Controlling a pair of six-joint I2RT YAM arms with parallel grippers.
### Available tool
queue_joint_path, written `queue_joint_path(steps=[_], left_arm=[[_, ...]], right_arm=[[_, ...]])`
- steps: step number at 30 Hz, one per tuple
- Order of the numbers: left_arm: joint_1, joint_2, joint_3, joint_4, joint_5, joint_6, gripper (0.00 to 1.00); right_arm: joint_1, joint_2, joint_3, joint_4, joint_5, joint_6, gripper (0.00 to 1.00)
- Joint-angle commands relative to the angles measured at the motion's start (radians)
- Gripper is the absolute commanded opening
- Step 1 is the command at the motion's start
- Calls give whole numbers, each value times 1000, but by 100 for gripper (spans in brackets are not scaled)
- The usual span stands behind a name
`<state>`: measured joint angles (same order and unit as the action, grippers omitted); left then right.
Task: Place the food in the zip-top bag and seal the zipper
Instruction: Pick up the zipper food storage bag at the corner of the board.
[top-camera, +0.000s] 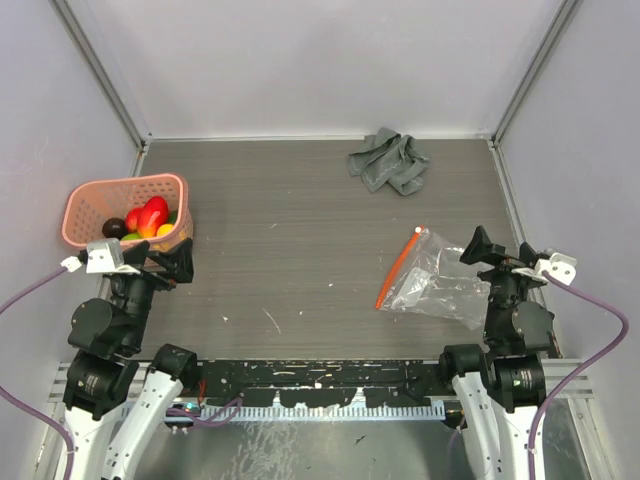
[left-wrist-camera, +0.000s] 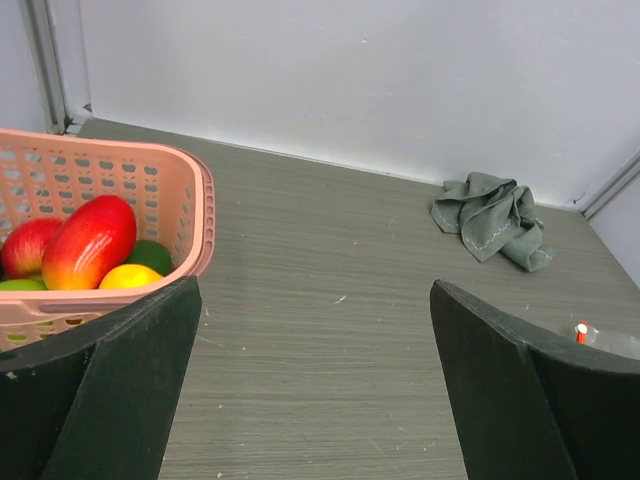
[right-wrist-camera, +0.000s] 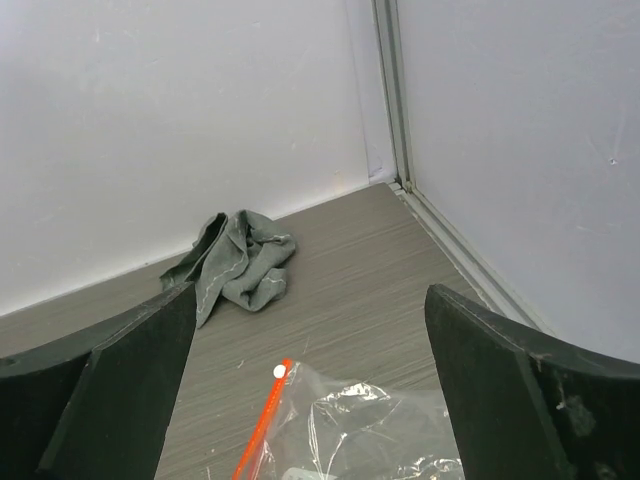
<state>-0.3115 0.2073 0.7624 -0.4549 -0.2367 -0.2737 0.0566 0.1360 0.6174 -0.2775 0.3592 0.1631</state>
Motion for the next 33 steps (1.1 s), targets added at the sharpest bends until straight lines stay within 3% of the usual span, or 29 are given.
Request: queue_joint_path(steps=[1,18,26,33], left_arm=[[8,-2,1,73,-31,-7,98],[7,-5,-3,79,-21,-7,98],[6,5,0,78,-9,-3,98],[8,13,-1,76,-6,-1,98]], right_arm=[[-4,15,36,35,-14,-5,100],[-4,162,79,-6,-90,67,100],[-5,505,210,-199,-264,105,100],[31,694,217,-235,-309,126,98]])
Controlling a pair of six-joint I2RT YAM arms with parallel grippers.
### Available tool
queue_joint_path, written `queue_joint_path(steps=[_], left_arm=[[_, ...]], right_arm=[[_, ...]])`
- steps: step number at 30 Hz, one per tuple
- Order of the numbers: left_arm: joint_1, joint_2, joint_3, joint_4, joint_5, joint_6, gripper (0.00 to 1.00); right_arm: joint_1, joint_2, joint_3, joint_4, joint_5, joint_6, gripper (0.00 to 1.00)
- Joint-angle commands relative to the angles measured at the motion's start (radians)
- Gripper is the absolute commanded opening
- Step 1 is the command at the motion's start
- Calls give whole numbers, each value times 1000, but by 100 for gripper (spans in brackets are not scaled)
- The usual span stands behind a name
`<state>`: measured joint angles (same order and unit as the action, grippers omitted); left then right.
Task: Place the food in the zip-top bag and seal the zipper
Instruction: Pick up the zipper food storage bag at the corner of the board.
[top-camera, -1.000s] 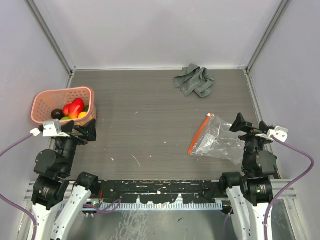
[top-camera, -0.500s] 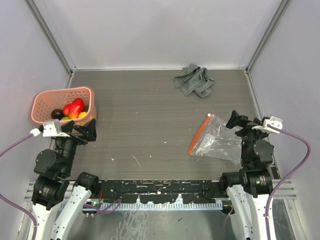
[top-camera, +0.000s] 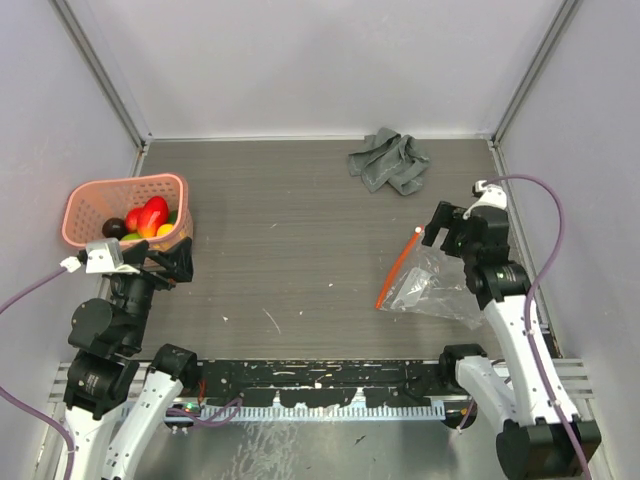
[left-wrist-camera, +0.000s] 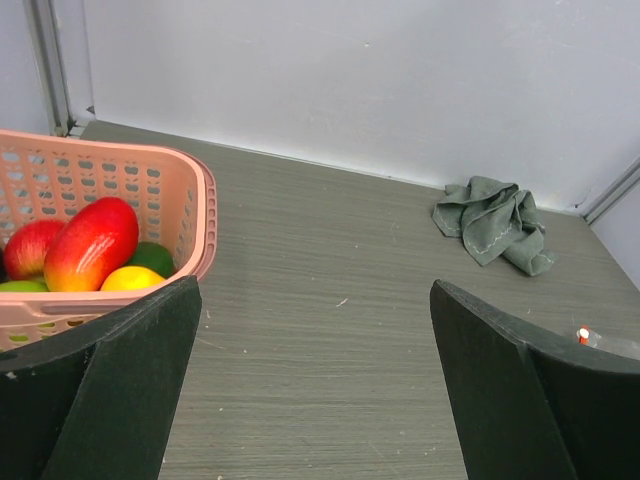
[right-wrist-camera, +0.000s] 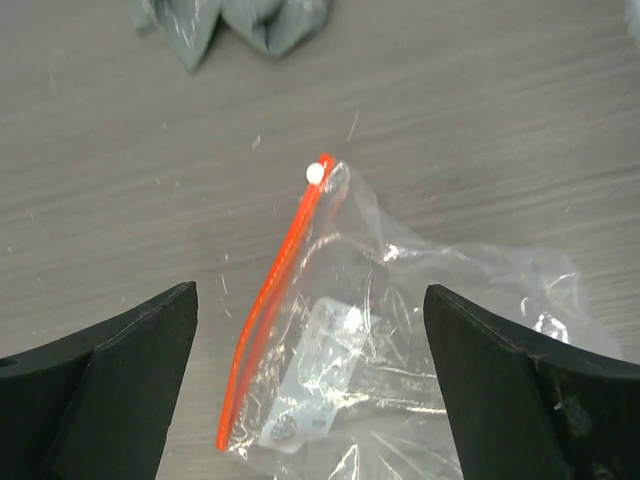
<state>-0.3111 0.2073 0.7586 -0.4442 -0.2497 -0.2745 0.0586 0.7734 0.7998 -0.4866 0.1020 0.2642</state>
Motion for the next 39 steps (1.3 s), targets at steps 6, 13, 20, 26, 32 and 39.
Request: queue_joint_path(steps=[6,13,20,26,32,39], left_arm=[[7,26,4,65,12,0,98],[7,36,4,65,19,1,98],[6,37,7,60,27,4,98],[7,35,7,60,30,7,98],[7,40,8,61,42,9,98],[7,38,7,61,45,9,98]], right_arm=[[238,200,38,-15,206,54,98],[377,391,59,-9,341,131,96],[462,559,76,4,406,215,92],[468,677,60,54,442,233,92],[469,731,44,101,456,237,82],[468,792,40,126,476,238,76]])
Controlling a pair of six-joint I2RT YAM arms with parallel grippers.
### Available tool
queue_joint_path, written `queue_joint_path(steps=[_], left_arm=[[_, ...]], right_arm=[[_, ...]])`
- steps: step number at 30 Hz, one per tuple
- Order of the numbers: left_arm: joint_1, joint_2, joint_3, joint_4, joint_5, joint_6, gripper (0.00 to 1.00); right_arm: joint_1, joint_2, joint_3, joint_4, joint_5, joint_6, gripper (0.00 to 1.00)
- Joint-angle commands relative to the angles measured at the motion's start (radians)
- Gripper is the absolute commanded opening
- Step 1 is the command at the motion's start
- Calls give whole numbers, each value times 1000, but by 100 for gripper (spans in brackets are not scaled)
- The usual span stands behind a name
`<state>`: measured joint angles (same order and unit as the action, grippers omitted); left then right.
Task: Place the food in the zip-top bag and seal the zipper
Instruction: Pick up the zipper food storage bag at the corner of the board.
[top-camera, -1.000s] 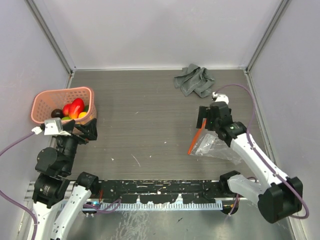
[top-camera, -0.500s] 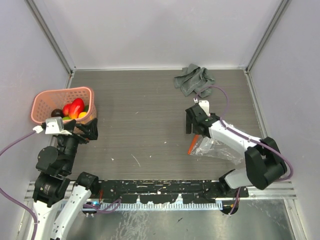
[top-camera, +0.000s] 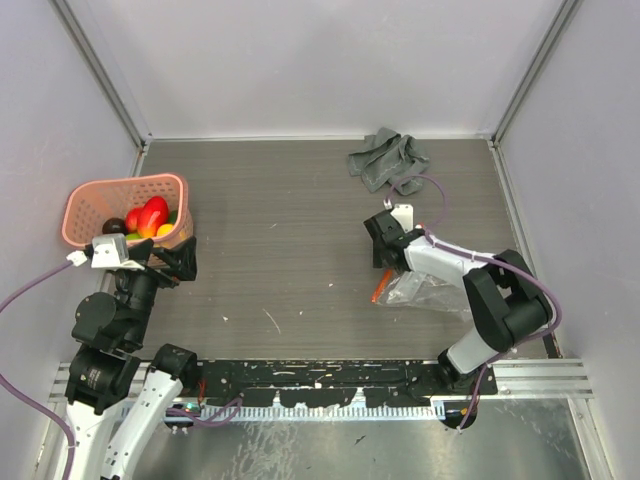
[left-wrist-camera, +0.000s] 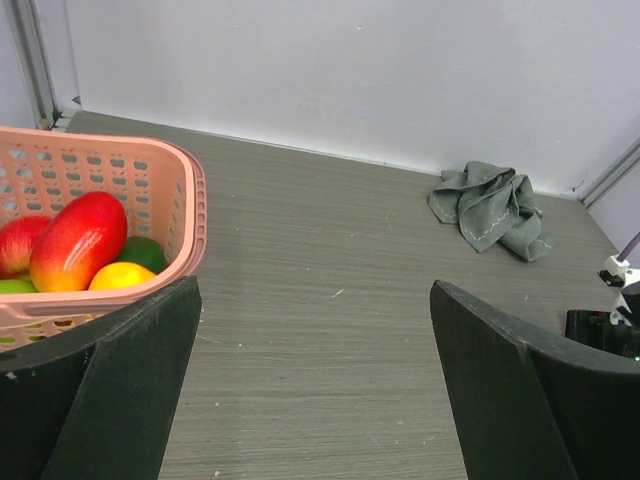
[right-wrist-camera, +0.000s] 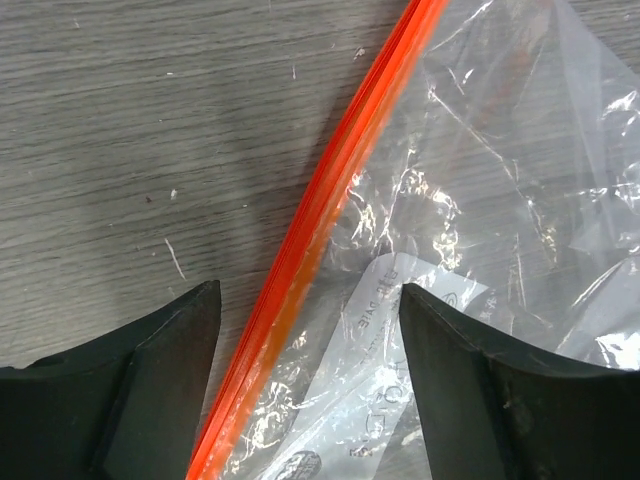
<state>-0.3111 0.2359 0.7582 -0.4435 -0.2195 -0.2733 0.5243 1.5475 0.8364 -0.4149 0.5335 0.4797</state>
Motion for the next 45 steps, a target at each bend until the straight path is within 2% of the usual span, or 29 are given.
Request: queue_joint_path(steps=[1,4,7,11,16,26,34,45], left_arm=[[7,9,6,60,16,9,98],[6,12,7,60,21,8,98],[6,15,7,59,28,9,98],[6,30,15,56,50,9,98],[6,118,58,13,163,13,98],[7,298,184,-104,285,-33,98],[6,327,159,-116,331,-97,98],[-13,423,78,-3,444,-285,98]], right_arm=[[2,26,4,59,38,24,75],[2,59,4,74,11,25,72],[2,79,5,86,-12,25,64],[2,63,-2,98,-24,20,48],[2,10,-15,104,-34,2,30],[19,-94,-40,107,-40,-35,1],[121,-137,8,94,-41,-97,0],[279,-215,64,161,-66,-193,1]])
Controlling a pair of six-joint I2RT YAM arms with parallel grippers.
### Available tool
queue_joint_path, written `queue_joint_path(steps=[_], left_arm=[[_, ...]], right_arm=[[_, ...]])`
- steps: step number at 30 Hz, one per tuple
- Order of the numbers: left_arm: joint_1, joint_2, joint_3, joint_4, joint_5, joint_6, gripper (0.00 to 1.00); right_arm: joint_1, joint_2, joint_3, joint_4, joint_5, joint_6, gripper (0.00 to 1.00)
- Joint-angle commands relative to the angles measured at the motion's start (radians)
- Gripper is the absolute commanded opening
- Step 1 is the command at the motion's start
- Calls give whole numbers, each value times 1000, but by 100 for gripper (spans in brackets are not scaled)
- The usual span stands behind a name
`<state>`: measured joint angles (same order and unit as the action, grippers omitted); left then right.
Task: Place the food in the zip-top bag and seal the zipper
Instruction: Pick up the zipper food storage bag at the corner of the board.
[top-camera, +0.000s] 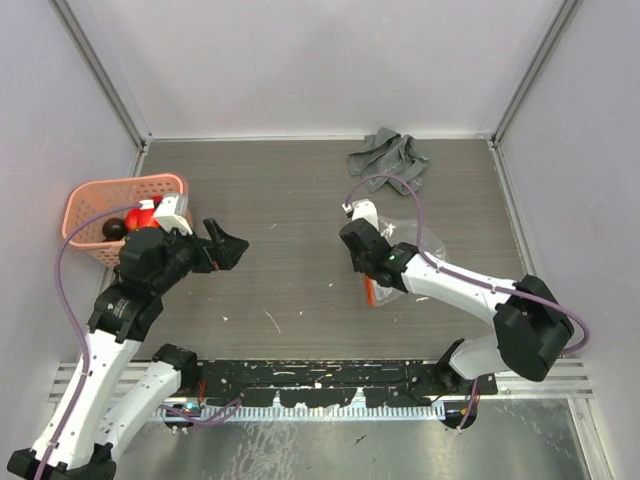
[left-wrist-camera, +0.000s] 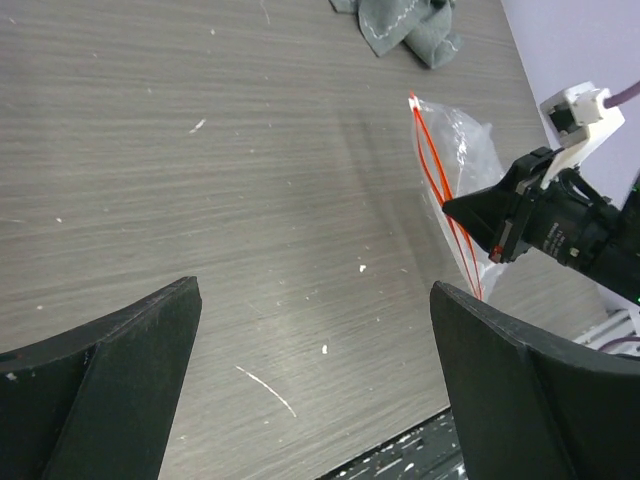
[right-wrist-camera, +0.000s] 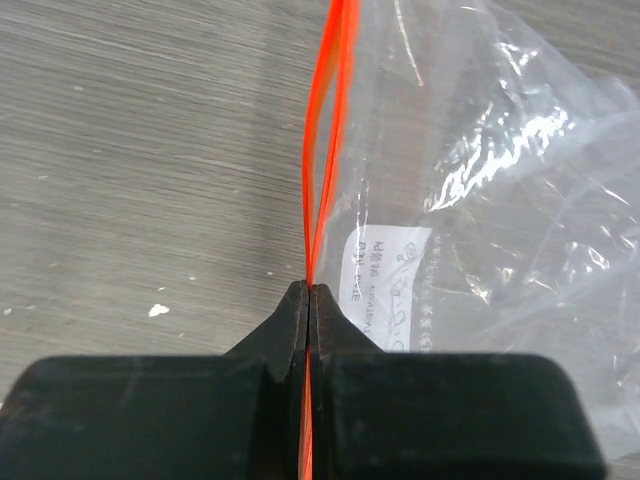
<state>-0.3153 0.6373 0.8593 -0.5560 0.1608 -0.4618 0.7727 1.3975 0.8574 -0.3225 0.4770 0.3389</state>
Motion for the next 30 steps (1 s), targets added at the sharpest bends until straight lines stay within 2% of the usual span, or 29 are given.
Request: queue_joint_path(steps=[1,11,20,24,30], left_arm=[[-12,32,-32,126,70,-115,98],[-81,224,-109,327,146,-253,99],[-212,352,-111,476,51,-320,95],[-237,413,-119,532,11,-346,93],[-260,497,-133,607,-5,-391,83]], right_arm=[[42,-72,44,81,-18,-60,1],[113,-143,3,240,-124,-152,1],[169,-128,-17,330,-164,-185,1],[187,-129,-27,362,-169,-186,1],[212,-123,-46,416,-183,-182,1]])
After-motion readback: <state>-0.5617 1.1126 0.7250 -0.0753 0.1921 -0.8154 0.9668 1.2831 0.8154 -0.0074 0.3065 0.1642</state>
